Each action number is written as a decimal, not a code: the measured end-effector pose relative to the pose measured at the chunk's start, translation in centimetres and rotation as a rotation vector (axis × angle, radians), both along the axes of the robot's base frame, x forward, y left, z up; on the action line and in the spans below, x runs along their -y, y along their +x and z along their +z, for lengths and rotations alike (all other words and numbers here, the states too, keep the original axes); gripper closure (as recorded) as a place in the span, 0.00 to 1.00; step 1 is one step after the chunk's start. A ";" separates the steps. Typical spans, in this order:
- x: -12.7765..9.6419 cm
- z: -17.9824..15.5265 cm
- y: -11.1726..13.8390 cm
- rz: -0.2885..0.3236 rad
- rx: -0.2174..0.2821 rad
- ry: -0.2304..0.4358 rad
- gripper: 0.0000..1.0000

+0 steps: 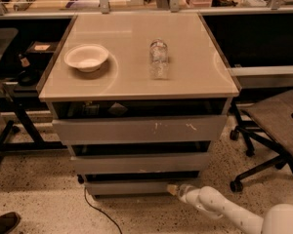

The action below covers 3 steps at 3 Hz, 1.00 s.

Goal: Close bottom drawer

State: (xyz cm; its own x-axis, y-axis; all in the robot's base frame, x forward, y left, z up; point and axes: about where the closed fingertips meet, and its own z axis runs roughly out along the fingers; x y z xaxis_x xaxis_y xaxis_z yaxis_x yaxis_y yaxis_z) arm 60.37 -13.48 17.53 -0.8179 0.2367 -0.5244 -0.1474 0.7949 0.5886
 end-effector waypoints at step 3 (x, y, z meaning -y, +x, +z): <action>6.5 2.4 -7.7 -0.143 -0.189 0.030 0.85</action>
Offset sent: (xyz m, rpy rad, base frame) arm -0.1295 -0.1412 0.0445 -0.0006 0.2988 -0.3340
